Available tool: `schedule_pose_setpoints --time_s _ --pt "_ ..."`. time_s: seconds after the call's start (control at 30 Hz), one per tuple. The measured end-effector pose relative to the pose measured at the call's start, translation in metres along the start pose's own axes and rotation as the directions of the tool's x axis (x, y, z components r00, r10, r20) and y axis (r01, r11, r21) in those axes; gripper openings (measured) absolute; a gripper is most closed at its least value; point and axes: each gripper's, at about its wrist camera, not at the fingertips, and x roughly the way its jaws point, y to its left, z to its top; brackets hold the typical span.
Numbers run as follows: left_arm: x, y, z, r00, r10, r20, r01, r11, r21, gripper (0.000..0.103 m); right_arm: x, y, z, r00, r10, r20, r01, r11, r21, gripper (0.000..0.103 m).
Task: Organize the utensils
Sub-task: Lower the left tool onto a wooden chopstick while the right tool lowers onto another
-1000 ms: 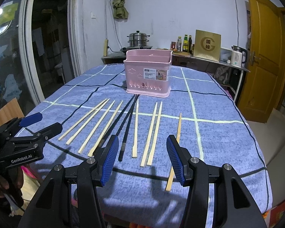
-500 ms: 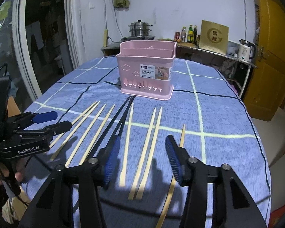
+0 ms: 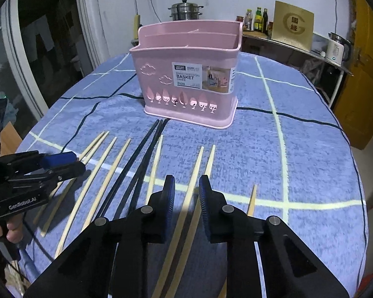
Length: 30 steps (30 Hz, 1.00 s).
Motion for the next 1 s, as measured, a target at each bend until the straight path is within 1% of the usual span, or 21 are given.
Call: schedule_pose_setpoints --time_s 0.13,0.2,0.3,0.53,0.67,0.83,1.0 --pt "0.007 0.002 0.006 1.000 0.002 -0.013 -0.002 1.000 -0.003 0.031 0.010 -0.002 0.006 1.000 0.007 -0.014 -0.007 1.000 -0.003 0.019" --pt "0.011 0.002 0.007 1.000 -0.004 -0.028 0.003 1.000 -0.010 0.028 0.015 -0.004 0.008 1.000 0.005 -0.024 -0.005 1.000 0.000 0.019" --pt "0.015 0.001 0.008 0.999 0.001 -0.038 -0.001 1.000 -0.005 0.027 0.021 -0.006 0.009 0.999 0.008 -0.036 -0.008 1.000 0.003 0.016" --pt "0.020 -0.002 0.014 0.999 0.012 -0.047 -0.012 1.000 0.000 0.026 0.034 -0.007 0.014 0.998 0.013 -0.066 -0.013 1.000 0.009 0.015" --pt "0.023 -0.002 0.017 0.998 0.033 -0.055 -0.033 0.999 0.004 0.020 0.039 -0.008 0.016 0.997 0.004 -0.074 -0.003 1.000 0.012 0.014" --pt "0.026 -0.005 0.020 0.997 0.058 -0.058 -0.057 0.998 0.018 0.018 0.042 -0.006 0.018 0.997 -0.007 -0.075 0.007 1.000 0.006 0.013" --pt "0.029 -0.008 0.023 0.994 0.085 -0.064 -0.084 0.996 0.030 0.013 0.044 -0.005 0.019 0.997 -0.008 -0.077 0.009 1.000 0.005 0.012"
